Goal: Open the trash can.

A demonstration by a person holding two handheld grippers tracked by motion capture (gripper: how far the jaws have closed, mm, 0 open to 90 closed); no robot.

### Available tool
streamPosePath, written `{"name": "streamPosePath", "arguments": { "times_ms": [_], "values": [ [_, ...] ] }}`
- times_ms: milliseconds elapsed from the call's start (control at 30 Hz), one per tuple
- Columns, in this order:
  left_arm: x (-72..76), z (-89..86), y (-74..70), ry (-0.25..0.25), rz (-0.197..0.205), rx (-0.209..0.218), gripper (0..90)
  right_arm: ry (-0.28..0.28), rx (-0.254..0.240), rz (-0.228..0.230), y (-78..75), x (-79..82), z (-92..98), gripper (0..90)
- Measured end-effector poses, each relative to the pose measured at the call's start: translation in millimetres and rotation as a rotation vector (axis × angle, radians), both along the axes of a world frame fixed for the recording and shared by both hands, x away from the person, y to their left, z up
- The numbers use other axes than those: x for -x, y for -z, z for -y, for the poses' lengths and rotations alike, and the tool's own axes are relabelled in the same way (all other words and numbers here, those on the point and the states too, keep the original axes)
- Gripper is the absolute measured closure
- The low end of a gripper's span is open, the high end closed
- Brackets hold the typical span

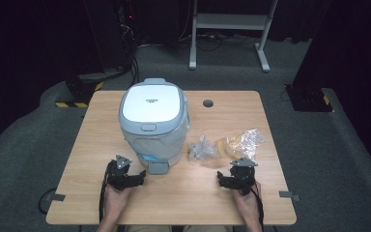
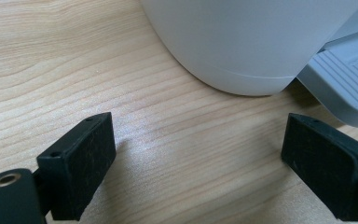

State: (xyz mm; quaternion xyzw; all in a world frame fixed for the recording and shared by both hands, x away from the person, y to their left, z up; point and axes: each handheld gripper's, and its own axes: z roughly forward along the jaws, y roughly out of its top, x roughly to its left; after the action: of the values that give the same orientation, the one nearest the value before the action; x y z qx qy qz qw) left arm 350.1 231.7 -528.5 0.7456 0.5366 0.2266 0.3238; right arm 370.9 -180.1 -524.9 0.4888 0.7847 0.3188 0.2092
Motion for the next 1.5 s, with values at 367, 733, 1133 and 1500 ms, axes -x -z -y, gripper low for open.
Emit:
{"name": "streamPosePath", "arguments": {
  "times_ms": [367,733,1133,1500],
  "values": [
    [0.0,1.4,-0.5,-0.022,-0.001,-0.006,11.0,-0.001,0.001,0.001,0.0,-0.1,0.1,13.4],
    [1.0,1.9,-0.8,-0.020,-0.002,0.000,12.3,0.000,0.002,0.003,0.0,0.2,-0.1,13.6],
    [7.6,0.0,-5.8,0.017,-0.028,0.042,4.5,0.001,0.001,0.003,0.0,0.2,-0.1,13.7],
    [11.5,4.9,-15.7,0.035,-0.013,0.074,2.5,0.000,0.001,0.003,0.0,0.3,-0.1,13.8]
  ]
}}
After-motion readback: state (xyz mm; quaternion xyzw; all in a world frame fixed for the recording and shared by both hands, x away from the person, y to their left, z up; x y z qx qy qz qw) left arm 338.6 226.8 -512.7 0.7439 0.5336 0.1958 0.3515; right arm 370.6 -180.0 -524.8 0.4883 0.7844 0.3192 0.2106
